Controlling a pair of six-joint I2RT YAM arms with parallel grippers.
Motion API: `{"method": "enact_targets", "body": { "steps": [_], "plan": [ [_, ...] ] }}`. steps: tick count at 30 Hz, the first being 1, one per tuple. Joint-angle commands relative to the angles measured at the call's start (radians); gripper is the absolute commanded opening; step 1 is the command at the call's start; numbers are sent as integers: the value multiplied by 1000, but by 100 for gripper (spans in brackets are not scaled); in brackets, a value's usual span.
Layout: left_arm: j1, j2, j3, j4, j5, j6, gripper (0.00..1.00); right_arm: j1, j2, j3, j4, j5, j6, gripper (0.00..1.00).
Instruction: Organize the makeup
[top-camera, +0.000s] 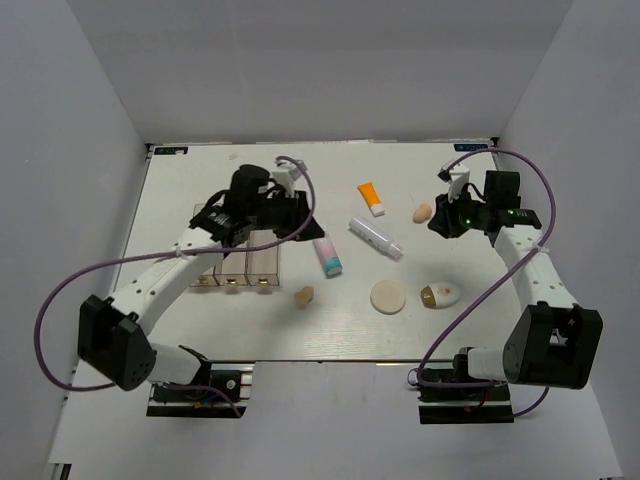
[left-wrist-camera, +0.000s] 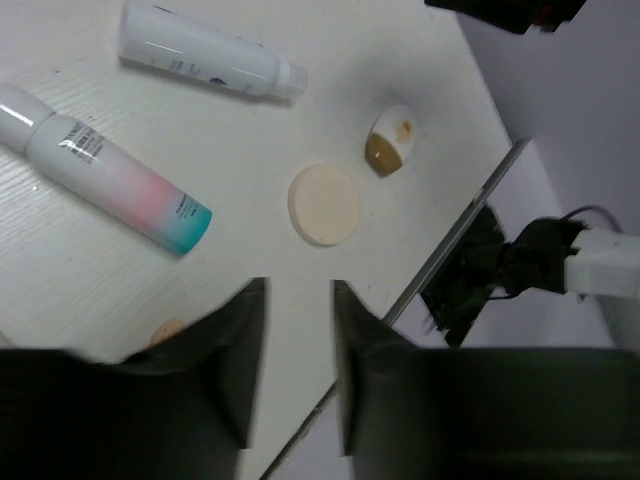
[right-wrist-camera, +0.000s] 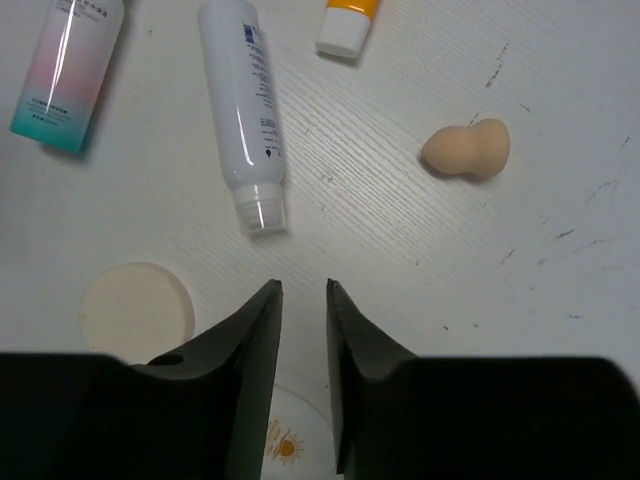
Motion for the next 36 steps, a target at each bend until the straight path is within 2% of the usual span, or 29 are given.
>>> {"method": "enact_targets", "body": {
  "steps": [1, 2, 4, 5, 7, 14, 23, 32, 36],
  "plan": [
    [-96, 70, 106, -155, -100, 58, 53, -2, -53, -47, 38, 12, 28, 33],
    [-119, 88, 123, -182, -162, 64, 59, -2, -59, -58, 44, 13, 32, 51],
    [-176, 137, 158, -273, -231, 78, 72, -2, -71, -87, 52, 24, 40, 60],
    [-193, 148, 161, -293, -285, 82, 75, -2, -74, -95, 55, 32, 41, 65],
    [-230, 177, 149, -348, -339, 92, 78, -2, -81, -112, 66, 39, 41, 69],
    [-268, 246, 100, -397, -489, 125, 83, -2, -70, -121, 63, 49, 32, 71],
    [-277, 365, 77, -341, -491, 193, 81, -2, -51, -109, 60, 50, 37, 72],
    [-295, 435, 88, -376, -560, 216, 71, -5, -61, -132, 64, 66, 37, 72],
    [-315, 463, 85, -390, -603, 217, 60, -6, -61, -132, 69, 69, 40, 72]
  ]
}}
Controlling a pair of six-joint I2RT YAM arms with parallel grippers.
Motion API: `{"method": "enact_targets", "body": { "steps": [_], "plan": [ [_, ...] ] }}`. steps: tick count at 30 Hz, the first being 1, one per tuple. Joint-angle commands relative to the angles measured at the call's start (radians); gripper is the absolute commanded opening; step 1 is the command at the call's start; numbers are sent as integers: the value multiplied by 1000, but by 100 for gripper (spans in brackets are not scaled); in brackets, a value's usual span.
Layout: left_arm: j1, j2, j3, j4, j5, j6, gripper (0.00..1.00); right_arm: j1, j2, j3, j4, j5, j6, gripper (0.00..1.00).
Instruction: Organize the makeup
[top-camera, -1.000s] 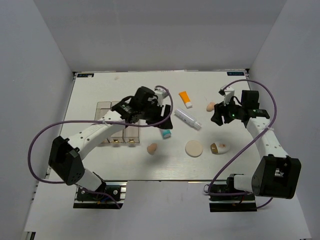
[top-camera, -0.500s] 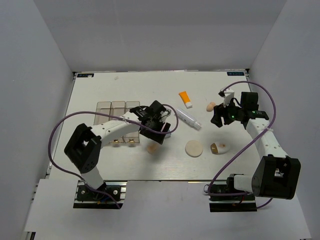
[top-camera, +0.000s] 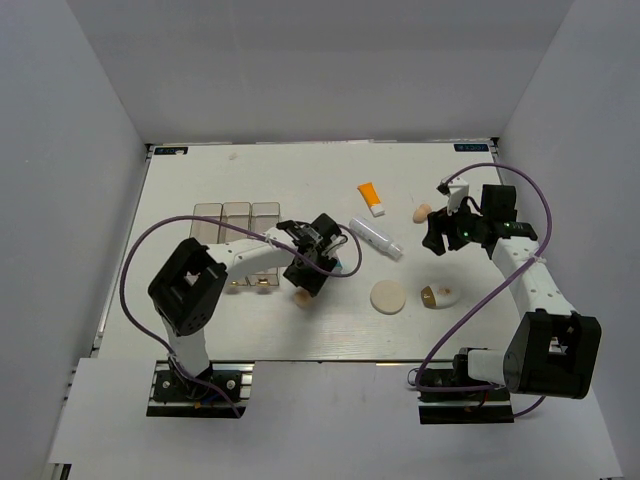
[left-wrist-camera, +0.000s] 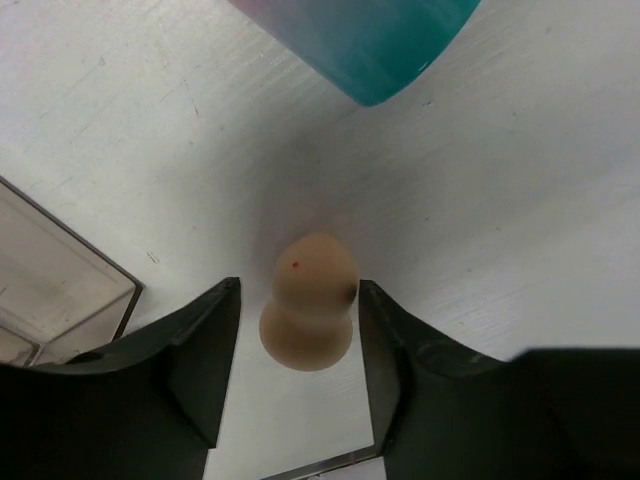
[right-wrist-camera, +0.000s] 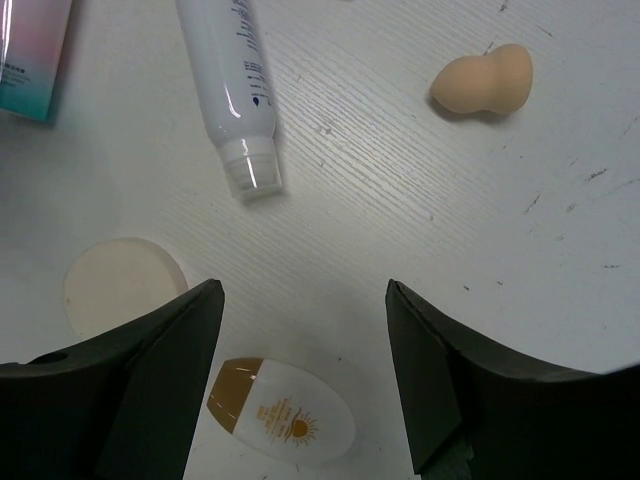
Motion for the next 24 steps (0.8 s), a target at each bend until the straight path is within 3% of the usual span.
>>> {"method": "enact_targets", "body": {
  "steps": [1, 9, 13, 18, 24],
  "plan": [
    [-29, 6, 4, -10, -54, 13, 59, -7, -8, -3, 32, 8, 9, 72],
    [-51, -32, 14, 0, -64, -19, 25, -12, -11, -3, 27, 6, 8, 72],
    [-30, -219, 21, 62, -70, -95, 22, -10, -11, -3, 21, 1, 0, 72],
    [38, -367, 22, 92, -252, -146, 21, -10, -2, 2, 20, -8, -1, 72],
    [225, -475, -71, 95, -412, -192, 21, -8, 20, 18, 24, -23, -4, 72]
  ]
}}
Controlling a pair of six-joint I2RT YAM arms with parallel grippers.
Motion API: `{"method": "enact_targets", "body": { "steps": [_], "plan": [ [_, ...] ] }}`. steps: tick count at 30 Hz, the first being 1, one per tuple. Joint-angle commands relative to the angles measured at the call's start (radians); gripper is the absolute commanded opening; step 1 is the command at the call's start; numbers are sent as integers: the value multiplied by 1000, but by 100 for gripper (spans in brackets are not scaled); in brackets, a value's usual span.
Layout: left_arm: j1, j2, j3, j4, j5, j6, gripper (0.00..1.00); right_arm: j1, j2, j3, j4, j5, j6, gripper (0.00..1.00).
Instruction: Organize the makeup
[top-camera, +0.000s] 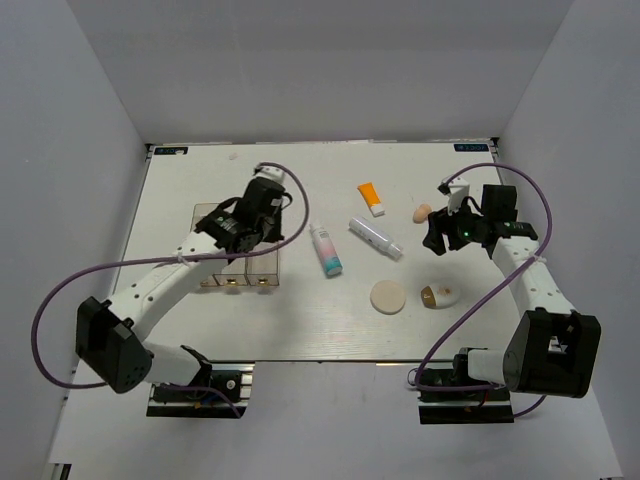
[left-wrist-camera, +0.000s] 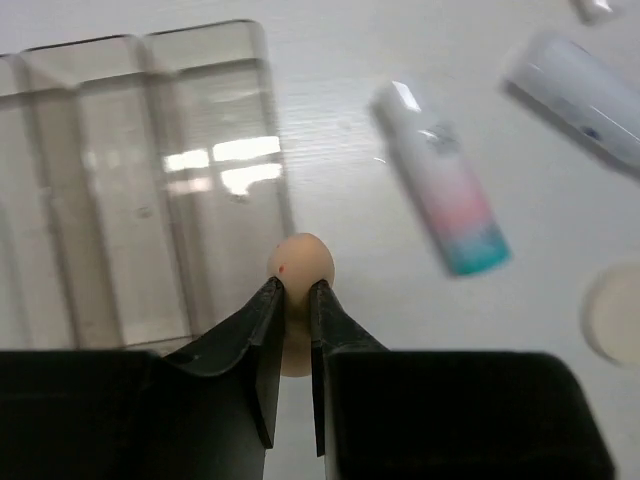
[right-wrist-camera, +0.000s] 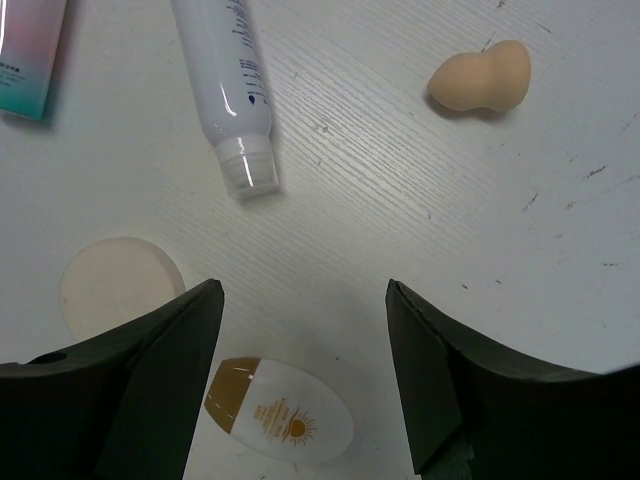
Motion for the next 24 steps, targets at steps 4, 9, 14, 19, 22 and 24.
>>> {"method": "enact_targets", "body": {
  "steps": [4, 9, 14, 19, 22, 24],
  "plan": [
    [211, -68, -125, 7, -171, -59, 23, -1, 35, 39, 30, -29, 4, 72],
    [364, -27, -148, 7, -234, -91, 22, -1, 73, 80, 38, -9, 18, 71],
    [434, 34, -134, 40, -226, -56, 23, 0, 100, 102, 46, 25, 22, 71],
    [469, 107, -156, 66, -237, -22, 37, -1, 137, 129, 79, 75, 62, 75],
    [487, 120, -162, 79, -243, -18, 51, -3, 172, 168, 90, 97, 84, 77],
    [488, 131, -150, 82, -243, -16, 56, -3, 196, 195, 84, 98, 93, 78]
  ]
}}
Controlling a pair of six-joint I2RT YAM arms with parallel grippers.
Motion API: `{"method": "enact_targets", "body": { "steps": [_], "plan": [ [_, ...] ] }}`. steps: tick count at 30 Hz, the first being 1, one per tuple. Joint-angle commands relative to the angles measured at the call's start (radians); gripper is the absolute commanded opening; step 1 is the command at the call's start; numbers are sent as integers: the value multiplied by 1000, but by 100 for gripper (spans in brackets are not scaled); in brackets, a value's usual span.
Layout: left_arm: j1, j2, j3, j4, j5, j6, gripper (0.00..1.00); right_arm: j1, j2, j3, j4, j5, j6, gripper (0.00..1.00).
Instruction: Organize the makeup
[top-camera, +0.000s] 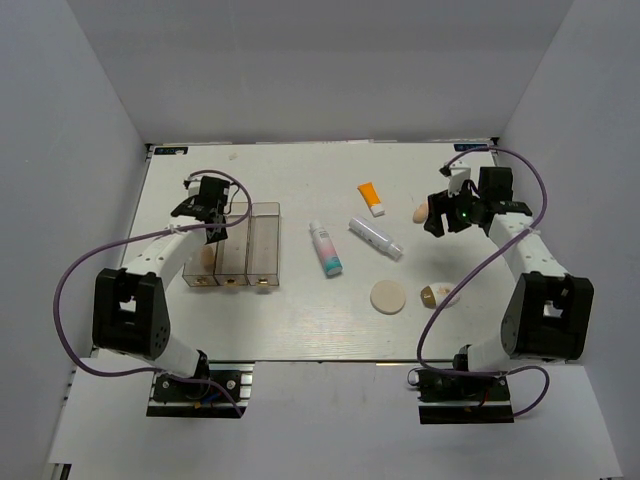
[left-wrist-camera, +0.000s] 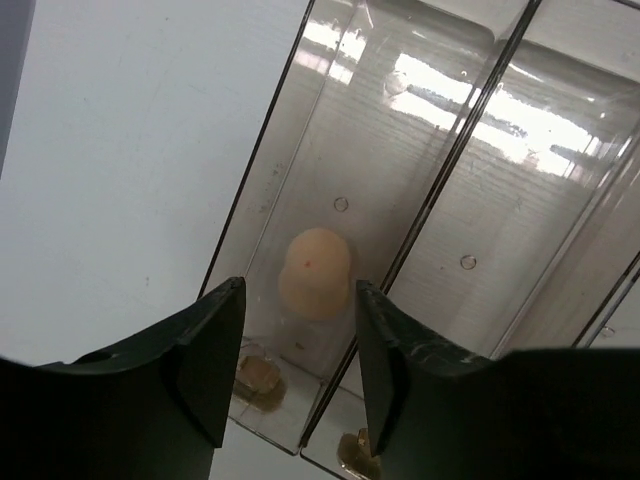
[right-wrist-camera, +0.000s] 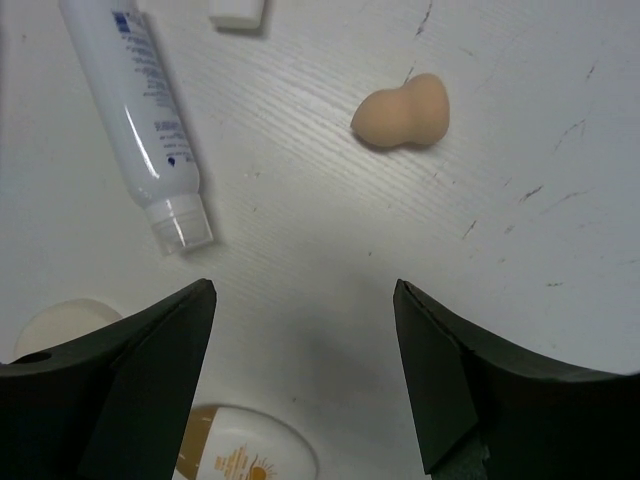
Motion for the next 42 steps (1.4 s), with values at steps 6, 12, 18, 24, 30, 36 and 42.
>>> {"method": "enact_targets", "body": {
  "steps": [6, 12, 18, 24, 30, 36, 42],
  "plan": [
    [29, -2, 39, 29, -23, 15, 68, -4, 120, 197, 2, 31, 59, 78],
    [8, -140, 49, 63, 192, 45, 58, -4, 213, 274, 28, 145, 127, 72],
    [-2, -332, -57, 179, 534, 25, 67, -3, 373, 383, -14, 167, 173, 65],
    [-11, -470, -117, 115, 607, -44, 76, 2, 492, 461, 3, 174, 193, 63],
    [-11, -553, -131, 45, 578, -72, 76, 5, 560, 508, -8, 150, 177, 61],
    [-11, -582, -151, 31, 571, -106, 77, 11, 598, 518, -43, 99, 193, 60],
    [-11, -593, -163, 34, 581, -129, 77, 22, 614, 490, -47, 59, 200, 60]
  ]
}}
